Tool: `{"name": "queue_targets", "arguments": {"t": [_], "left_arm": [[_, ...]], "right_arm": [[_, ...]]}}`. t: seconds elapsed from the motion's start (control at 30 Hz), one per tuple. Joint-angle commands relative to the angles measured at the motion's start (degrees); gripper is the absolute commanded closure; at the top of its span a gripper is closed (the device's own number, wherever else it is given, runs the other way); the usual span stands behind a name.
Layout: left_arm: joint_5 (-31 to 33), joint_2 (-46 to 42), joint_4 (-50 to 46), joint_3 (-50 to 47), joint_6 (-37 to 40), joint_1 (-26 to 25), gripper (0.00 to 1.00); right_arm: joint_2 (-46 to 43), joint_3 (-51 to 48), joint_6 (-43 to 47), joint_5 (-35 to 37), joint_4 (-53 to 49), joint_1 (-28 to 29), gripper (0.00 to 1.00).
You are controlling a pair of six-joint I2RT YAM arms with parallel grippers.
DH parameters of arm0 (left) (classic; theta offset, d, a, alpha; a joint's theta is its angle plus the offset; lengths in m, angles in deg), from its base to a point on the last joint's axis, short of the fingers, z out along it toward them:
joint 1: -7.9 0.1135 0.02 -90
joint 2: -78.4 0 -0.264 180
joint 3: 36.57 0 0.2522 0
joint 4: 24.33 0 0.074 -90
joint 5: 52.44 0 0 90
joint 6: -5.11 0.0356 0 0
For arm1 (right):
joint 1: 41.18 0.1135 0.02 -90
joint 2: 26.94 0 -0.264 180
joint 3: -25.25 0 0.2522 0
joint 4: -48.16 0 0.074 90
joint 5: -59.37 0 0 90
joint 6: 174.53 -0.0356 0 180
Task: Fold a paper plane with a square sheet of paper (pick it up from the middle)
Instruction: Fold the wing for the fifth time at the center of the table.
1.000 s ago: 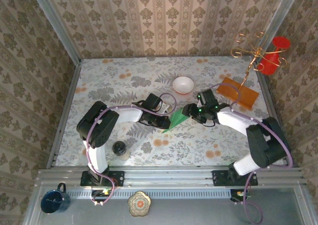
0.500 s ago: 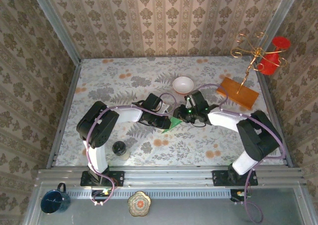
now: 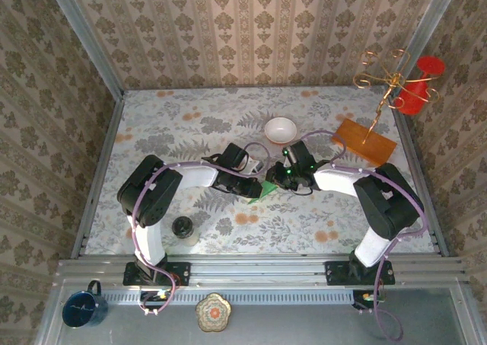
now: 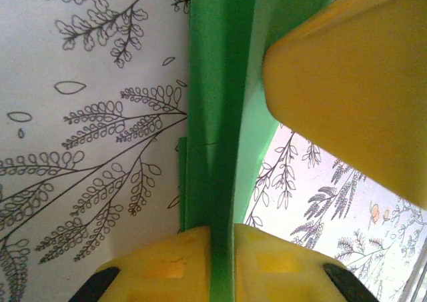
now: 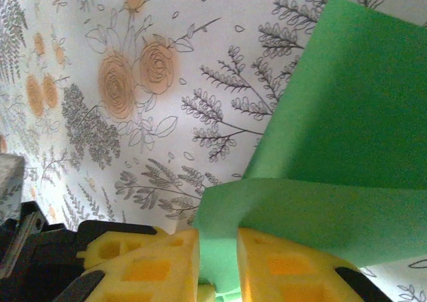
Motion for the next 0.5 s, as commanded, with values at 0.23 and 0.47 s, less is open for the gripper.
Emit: {"name": "queue_targets", "arguments": {"t": [0.23,0.47], "left_arm": [[0.32,1.65,-1.41,-2.17,-1.04,0.23,0.81],[-0.30,-0.27,-1.56,-1.65,-1.75,0.23,0.80]], "right_arm": [[2.35,1.69,0.73,1.61,-1.98,0.21,0.76],[2.14,1.47,1.22,0.72,-1.67,0.23,0.75]]}}
